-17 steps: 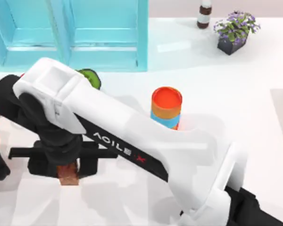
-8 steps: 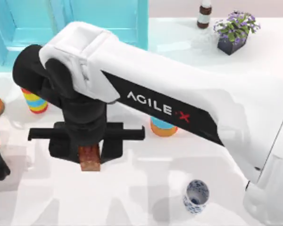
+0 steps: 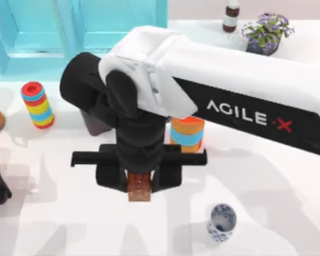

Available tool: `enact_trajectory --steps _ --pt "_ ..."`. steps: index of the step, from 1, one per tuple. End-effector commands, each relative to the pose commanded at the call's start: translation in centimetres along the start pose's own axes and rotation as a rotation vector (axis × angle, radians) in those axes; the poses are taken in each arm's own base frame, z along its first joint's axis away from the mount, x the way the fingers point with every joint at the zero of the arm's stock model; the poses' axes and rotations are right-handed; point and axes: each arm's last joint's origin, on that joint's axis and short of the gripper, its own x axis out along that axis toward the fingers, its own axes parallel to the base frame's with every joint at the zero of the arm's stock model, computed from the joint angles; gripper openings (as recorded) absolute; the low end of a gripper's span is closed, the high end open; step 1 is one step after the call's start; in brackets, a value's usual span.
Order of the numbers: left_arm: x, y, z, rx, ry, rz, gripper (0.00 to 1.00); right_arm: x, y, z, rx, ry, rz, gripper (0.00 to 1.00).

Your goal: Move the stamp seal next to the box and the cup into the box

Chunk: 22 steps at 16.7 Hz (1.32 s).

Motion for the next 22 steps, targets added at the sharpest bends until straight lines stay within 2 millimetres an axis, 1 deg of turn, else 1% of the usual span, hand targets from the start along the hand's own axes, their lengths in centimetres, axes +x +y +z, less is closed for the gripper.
enact_trajectory --steps 2,7,9,10,11,13,15,17,19,20,22 --pt "0.0 0.0 0.0 0.0 0.0 0.0 1.0 -0.1 -0.4 -0.2 0.0 0.0 0.001 0.0" --pt "0.0 0.0 0.0 0.0 0.0 0.0 1.0 0.1 -0.3 -0.3 -0.004 0.003 -0.004 0.0" --pt "0.0 0.0 0.0 0.0 0.0 0.0 1.0 -0.2 -1.2 0.8 -0.005 -0.001 -0.001 0.0" --pt "0.0 0.0 0.0 0.0 0.0 0.0 1.0 -0.4 -2.1 1.7 -0.004 -0.003 -0.001 0.0" --pt "0.0 0.0 0.0 0.0 0.0 0.0 1.0 -0.6 -3.4 3.0 -0.004 -0.006 -0.002 0.0" --pt "0.0 0.0 0.0 0.0 0.0 0.0 1.0 -1.1 -7.0 5.9 -0.004 -0.008 -0.008 0.0" --pt "0.0 0.0 0.0 0.0 0.0 0.0 1.0 -1.6 -11.9 9.0 -0.004 -0.006 -0.019 0.0" --pt "0.0 0.0 0.0 0.0 0.0 0.0 1.0 -2.0 -17.5 11.4 -0.005 -0.001 -0.029 0.0" --pt "0.0 0.0 0.0 0.0 0.0 0.0 1.0 -2.5 -22.6 12.7 -0.005 0.002 -0.036 0.0" --pt "0.0 0.0 0.0 0.0 0.0 0.0 1.0 -2.8 -24.8 12.9 -0.005 0.003 -0.038 0.0" --pt "0.0 0.0 0.0 0.0 0.0 0.0 1.0 -3.2 -27.8 13.1 -0.005 0.002 -0.038 0.0"
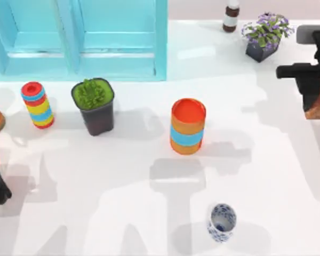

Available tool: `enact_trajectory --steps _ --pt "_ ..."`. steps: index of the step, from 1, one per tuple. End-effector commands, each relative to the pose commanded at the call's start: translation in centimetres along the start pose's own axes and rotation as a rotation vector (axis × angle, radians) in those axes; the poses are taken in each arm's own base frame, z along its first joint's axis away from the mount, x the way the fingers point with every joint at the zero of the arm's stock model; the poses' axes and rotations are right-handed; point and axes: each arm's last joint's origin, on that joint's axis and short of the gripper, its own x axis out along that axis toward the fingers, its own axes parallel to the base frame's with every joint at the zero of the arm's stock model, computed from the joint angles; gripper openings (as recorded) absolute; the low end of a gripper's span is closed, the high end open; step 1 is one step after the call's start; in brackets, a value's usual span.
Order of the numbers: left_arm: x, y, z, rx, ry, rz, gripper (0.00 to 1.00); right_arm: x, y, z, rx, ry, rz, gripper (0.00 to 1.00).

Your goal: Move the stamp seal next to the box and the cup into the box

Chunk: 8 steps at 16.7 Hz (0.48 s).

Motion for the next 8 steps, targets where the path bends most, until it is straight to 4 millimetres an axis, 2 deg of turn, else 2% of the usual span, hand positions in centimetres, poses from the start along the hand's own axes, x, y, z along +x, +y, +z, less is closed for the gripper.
enact_trajectory --steps 2,8 --pt "0.0 0.0 0.0 0.0 0.0 0.0 1.0 -0.19 -1.41 -0.08 0.0 -0.002 0.001 0.0" --pt "0.0 0.0 0.0 0.0 0.0 0.0 1.0 0.23 -1.41 -0.02 0.0 -0.001 -0.001 0.0"
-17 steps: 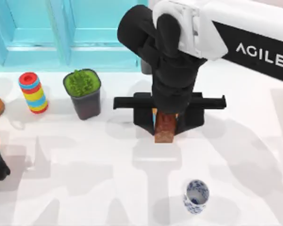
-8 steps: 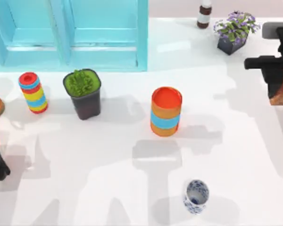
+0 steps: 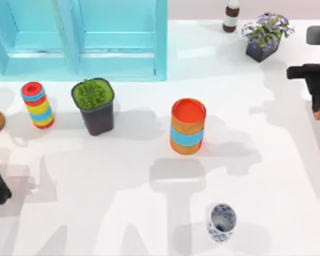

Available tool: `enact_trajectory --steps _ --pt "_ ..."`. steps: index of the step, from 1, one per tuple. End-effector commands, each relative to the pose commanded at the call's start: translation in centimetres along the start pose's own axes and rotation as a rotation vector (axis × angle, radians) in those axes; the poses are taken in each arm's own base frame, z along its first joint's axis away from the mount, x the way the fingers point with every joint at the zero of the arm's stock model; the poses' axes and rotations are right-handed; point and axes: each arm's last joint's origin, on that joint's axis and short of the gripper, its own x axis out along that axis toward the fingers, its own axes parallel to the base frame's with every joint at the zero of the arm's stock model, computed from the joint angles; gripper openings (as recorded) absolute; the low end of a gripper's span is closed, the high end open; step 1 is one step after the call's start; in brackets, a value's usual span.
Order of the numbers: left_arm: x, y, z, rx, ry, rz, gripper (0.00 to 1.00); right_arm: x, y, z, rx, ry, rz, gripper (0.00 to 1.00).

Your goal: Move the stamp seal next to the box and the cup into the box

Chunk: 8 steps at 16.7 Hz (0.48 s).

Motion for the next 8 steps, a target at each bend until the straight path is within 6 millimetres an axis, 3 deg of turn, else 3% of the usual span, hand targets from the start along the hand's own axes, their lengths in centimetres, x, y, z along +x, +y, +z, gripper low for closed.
enact_trajectory --steps 8 --pt "0.0 0.0 0.0 0.0 0.0 0.0 1.0 3.6 0.0 0.0 0.001 -0.003 0.001 0.0"
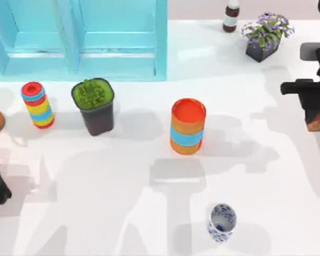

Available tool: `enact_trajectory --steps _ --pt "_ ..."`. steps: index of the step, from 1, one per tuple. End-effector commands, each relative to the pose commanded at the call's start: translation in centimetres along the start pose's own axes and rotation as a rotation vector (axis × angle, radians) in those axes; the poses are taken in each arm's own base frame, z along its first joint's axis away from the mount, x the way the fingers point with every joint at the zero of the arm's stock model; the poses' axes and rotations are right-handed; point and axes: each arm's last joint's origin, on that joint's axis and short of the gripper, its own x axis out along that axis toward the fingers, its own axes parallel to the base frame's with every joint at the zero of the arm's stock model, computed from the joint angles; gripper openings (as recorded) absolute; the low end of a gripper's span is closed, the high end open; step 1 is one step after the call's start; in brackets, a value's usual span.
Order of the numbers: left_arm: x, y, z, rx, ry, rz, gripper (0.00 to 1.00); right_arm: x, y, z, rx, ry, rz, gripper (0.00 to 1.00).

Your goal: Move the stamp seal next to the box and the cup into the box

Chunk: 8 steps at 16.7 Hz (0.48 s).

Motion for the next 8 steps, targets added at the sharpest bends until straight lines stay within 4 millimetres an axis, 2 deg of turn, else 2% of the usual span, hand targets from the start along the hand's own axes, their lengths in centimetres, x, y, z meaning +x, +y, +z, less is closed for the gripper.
enact_trajectory --steps 5,8 --pt "0.0 0.0 0.0 0.0 0.0 0.0 1.0 2.3 0.0 -0.2 0.0 0.001 0.001 0.0" --pt "0.0 0.0 0.0 0.0 0.0 0.0 1.0 2.4 0.0 -0.2 0.0 0.002 0.0 0.0"
